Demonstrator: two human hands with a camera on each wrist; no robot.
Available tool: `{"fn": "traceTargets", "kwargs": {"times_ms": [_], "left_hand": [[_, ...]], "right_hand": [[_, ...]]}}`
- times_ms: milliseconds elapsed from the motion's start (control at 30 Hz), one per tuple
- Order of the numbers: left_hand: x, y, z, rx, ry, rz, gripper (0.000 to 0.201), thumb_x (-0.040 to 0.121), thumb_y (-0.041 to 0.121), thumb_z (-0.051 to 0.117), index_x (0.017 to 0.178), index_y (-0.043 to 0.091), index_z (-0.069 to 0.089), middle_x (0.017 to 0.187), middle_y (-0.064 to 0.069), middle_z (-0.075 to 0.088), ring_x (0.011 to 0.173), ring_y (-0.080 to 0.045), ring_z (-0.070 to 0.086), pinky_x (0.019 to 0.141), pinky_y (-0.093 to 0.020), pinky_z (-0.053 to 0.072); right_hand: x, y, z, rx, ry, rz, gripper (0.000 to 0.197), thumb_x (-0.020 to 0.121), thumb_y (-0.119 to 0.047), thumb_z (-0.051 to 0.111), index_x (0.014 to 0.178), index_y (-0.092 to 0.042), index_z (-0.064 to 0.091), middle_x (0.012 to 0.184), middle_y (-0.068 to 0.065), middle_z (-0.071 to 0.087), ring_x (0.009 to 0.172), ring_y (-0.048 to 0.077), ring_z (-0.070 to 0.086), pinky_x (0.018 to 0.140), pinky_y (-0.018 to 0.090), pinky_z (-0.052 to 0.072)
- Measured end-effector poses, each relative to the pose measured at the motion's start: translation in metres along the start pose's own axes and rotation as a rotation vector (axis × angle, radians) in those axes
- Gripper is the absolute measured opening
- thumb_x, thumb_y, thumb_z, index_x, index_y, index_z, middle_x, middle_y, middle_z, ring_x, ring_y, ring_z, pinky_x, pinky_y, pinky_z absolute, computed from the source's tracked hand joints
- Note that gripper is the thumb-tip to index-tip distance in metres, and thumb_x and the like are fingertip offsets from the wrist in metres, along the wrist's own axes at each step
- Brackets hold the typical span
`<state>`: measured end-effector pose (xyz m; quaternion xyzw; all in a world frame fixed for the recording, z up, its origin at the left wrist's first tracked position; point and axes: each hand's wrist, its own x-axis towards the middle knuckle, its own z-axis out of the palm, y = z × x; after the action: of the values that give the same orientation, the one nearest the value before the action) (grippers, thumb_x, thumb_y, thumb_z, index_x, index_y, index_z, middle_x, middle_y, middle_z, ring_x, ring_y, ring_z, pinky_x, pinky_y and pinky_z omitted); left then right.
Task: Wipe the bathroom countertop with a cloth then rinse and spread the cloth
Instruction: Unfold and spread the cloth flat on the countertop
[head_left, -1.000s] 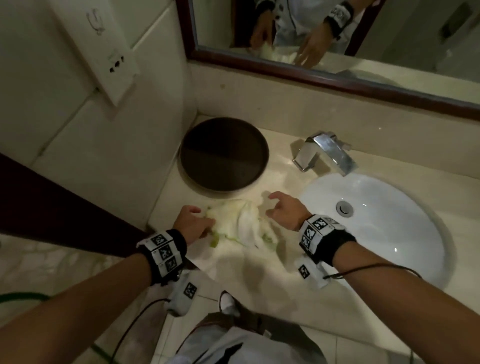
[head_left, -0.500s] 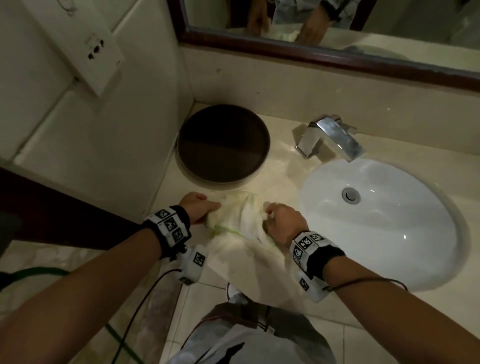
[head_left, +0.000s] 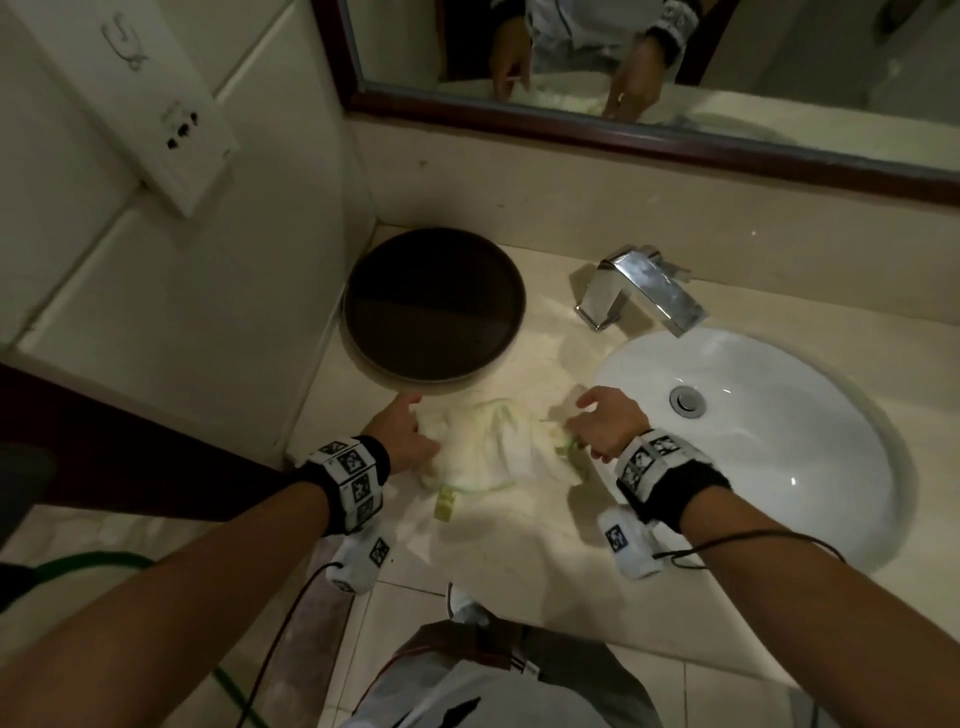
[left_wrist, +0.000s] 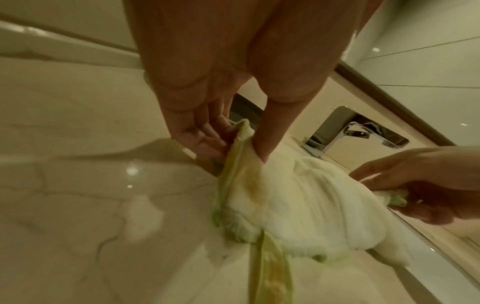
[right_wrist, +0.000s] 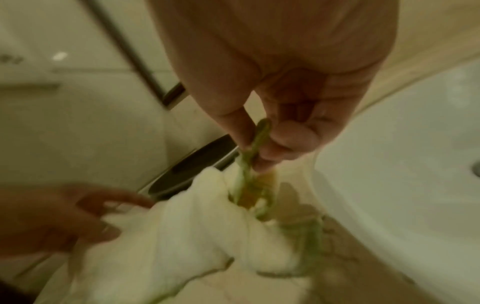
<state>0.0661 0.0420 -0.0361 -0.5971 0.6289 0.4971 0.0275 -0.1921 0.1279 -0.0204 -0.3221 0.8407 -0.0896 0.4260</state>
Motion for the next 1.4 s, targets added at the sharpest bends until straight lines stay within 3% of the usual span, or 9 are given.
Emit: {"fn": "traceTargets", "kwargs": {"times_ms": [167,300,400,500,600,733,933,1067,1400], "left_hand": [[0.008,-0.002,0.002,0.178,-0.006,-0.041,0.066,0.077,0.019,0.073,0.136,0.019,0.044,0.126,-0.009,0.058,0.109,-0.027,0.059,0.092,-0.034,0.05],[0.008,0.001,0.005,0.23,-0.01,-0.031,0.057,0.076,0.023,0.074,0.126,0.021,0.047,0.112,-0.007,0.062,0.098,-0.025,0.061,0.084,-0.032,0.051],[0.005,0.009,0.005,0.344,-0.023,-0.033,0.057,0.073,0.026,0.076,0.122,0.022,0.047,0.105,-0.004,0.061,0.093,-0.022,0.06,0.077,-0.03,0.049],[-0.002,0.019,0.004,0.524,0.03,0.002,0.063,0.074,0.028,0.074,0.13,0.021,0.043,0.123,-0.005,0.052,0.109,-0.025,0.054,0.085,-0.033,0.048],[-0.011,0.035,0.01,0.628,0.151,0.201,0.053,0.079,0.016,0.064,0.127,0.02,0.044,0.129,-0.006,0.04,0.119,-0.025,0.044,0.095,-0.035,0.045],[-0.013,0.059,0.035,0.648,0.129,0.474,0.04,0.087,0.024,0.058,0.126,0.022,0.051,0.127,-0.003,0.043,0.12,-0.022,0.041,0.1,-0.034,0.04],[-0.005,0.081,0.068,0.717,-0.031,0.611,0.048,0.09,0.019,0.055,0.136,0.028,0.046,0.13,0.0,0.043,0.121,-0.02,0.039,0.098,-0.034,0.04],[-0.002,0.082,0.066,0.764,-0.053,0.602,0.023,0.09,0.018,0.054,0.111,0.028,0.054,0.114,0.0,0.047,0.108,-0.021,0.045,0.088,-0.034,0.043],[-0.019,0.081,0.082,0.747,0.083,0.843,0.033,0.081,0.009,0.058,0.113,0.013,0.058,0.11,-0.008,0.053,0.1,-0.026,0.05,0.071,-0.036,0.049]], "right_hand": [[0.0,0.003,-0.006,0.777,-0.039,0.205,0.02,0.091,-0.001,0.047,0.072,-0.005,0.051,0.037,0.004,0.045,0.027,0.013,0.038,0.033,0.014,0.027],[-0.003,0.002,-0.021,1.157,-0.087,0.246,0.028,0.094,0.003,0.038,0.067,-0.003,0.042,0.047,0.01,0.042,0.035,0.017,0.038,0.035,0.019,0.03],[-0.008,0.003,-0.015,0.931,-0.028,0.119,0.018,0.088,0.007,0.044,0.096,-0.002,0.057,0.07,0.018,0.052,0.051,0.023,0.047,0.044,0.024,0.042],[-0.005,0.01,-0.005,0.558,-0.033,-0.023,0.052,0.076,0.006,0.05,0.118,-0.022,0.059,0.082,0.014,0.064,0.058,0.029,0.059,0.054,0.036,0.054],[-0.002,0.014,0.002,0.026,0.092,-0.14,0.049,0.076,-0.014,0.053,0.118,-0.039,0.061,0.113,0.004,0.067,0.1,0.033,0.063,0.09,0.04,0.052],[0.002,0.018,0.006,-0.391,0.242,-0.327,0.025,0.085,-0.021,0.057,0.108,-0.03,0.063,0.109,0.002,0.063,0.102,0.029,0.059,0.081,0.032,0.045],[-0.001,0.019,-0.004,-0.249,0.121,-0.275,0.014,0.082,-0.039,0.055,0.075,-0.027,0.056,0.083,0.004,0.063,0.083,0.032,0.058,0.067,0.03,0.039],[0.001,0.031,-0.006,-0.082,0.051,-0.109,0.024,0.073,-0.04,0.053,0.067,-0.019,0.063,0.08,0.005,0.067,0.081,0.029,0.06,0.067,0.031,0.042],[0.004,0.047,-0.002,-0.081,0.162,-0.061,0.03,0.083,-0.032,0.06,0.112,-0.025,0.055,0.098,0.006,0.062,0.095,0.032,0.058,0.075,0.031,0.041]]}}
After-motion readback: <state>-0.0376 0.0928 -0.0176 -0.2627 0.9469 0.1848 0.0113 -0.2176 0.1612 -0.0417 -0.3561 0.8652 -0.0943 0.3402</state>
